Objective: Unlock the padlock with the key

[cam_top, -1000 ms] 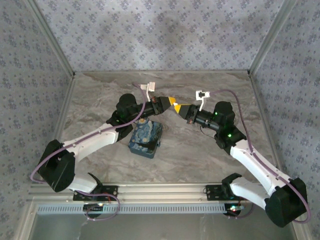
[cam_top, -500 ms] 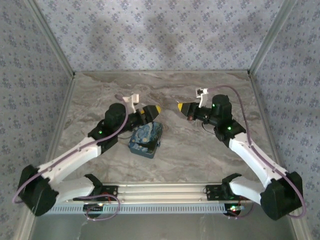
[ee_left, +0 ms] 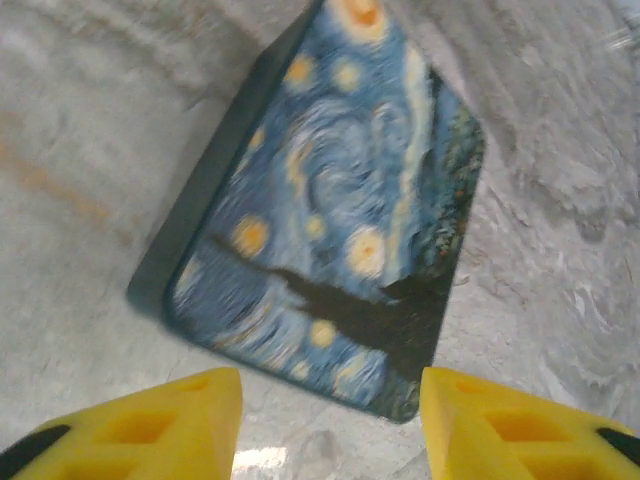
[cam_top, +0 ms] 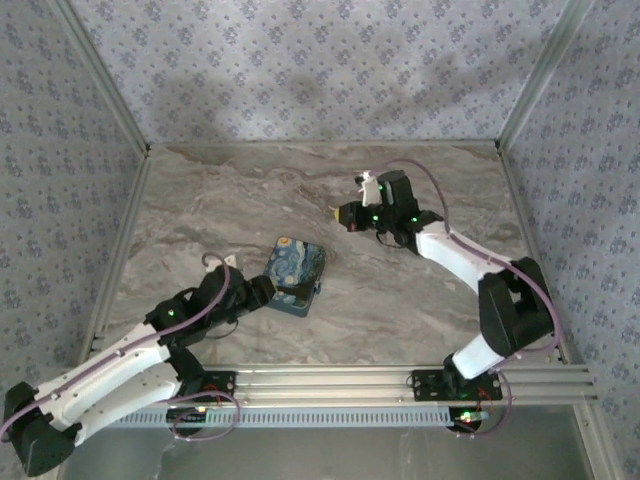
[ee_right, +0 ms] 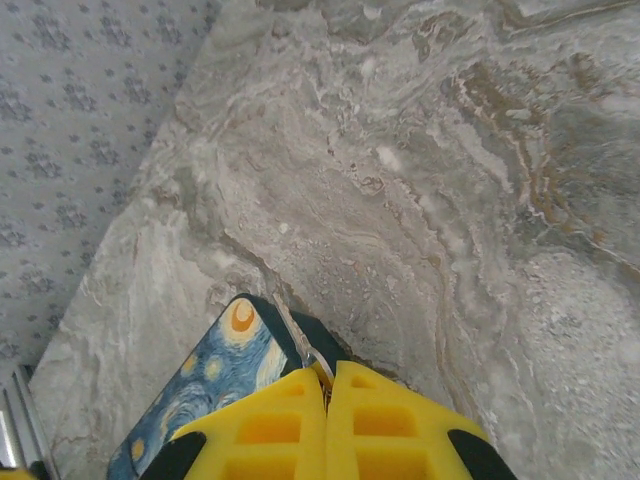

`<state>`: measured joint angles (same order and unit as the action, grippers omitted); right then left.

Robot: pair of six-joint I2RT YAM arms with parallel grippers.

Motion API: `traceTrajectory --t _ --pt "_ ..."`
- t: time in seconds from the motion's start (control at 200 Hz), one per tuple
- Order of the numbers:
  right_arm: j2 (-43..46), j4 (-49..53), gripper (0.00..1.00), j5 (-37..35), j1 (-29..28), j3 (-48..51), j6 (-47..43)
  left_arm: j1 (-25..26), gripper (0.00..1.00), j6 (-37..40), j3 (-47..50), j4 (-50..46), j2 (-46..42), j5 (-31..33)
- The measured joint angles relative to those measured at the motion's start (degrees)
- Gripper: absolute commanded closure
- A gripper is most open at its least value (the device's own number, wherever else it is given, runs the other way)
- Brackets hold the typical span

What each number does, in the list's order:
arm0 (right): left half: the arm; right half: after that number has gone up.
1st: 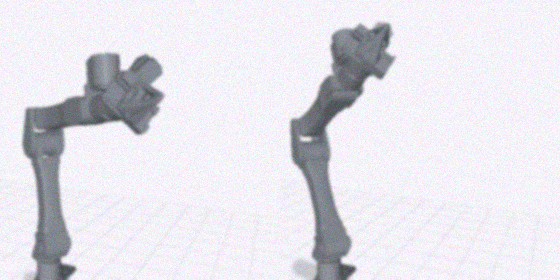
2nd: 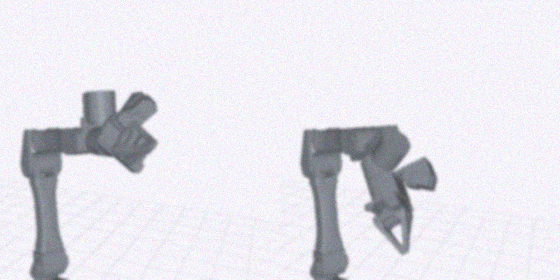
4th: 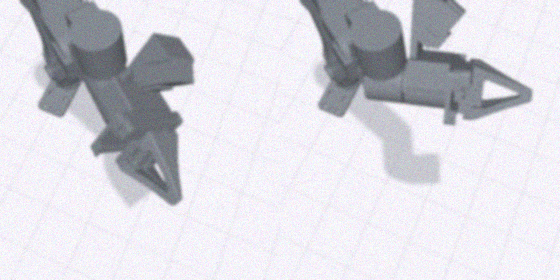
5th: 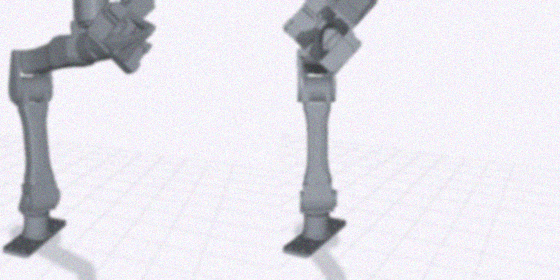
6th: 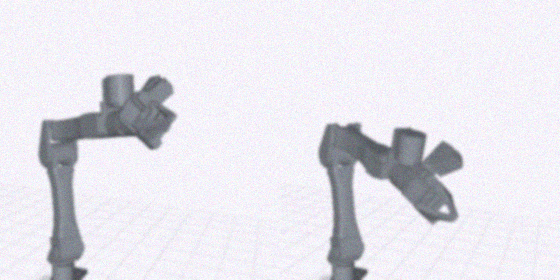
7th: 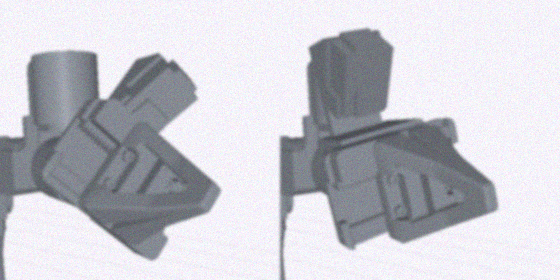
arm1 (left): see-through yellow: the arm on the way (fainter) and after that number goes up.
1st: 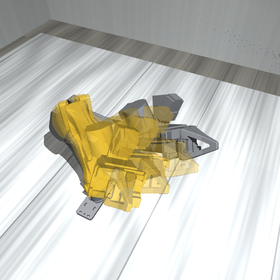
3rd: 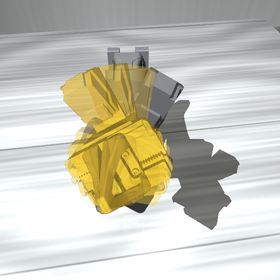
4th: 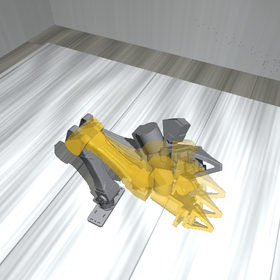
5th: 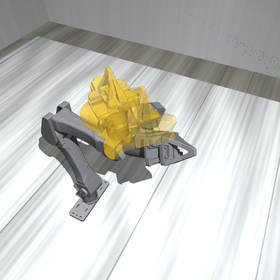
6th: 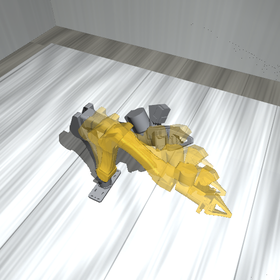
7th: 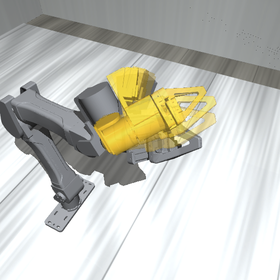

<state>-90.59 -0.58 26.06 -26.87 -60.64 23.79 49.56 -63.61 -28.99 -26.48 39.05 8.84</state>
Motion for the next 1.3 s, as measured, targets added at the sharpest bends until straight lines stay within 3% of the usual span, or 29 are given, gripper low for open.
traceTrajectory --t 0.16,0.505,0.68,0.959,1.304 --pt "-6.9 1.2 1.0 -0.8 -1.9 -4.7 -1.1 2.4 0.73 -4.0 4.0 -1.9 -0.7 2.1" --pt "-17.9 6.0 1.0 -2.1 -4.3 -14.2 -3.8 2.5 0.71 -5.1 4.6 0.7 15.1 2.8" --pt "-20.1 8.2 1.0 -2.1 -4.5 -14.2 -4.9 -1.0 0.69 -4.6 4.4 5.7 19.8 2.2" --pt "-18.5 7.2 1.0 -3.5 -3.5 -10.5 -5.7 -5.4 0.66 0.3 -1.6 9.0 30.1 0.5" --pt "-5.6 5.6 1.0 -12.7 0.8 3.8 -5.6 -9.2 0.58 6.6 -13.8 11.3 45.6 -0.6"
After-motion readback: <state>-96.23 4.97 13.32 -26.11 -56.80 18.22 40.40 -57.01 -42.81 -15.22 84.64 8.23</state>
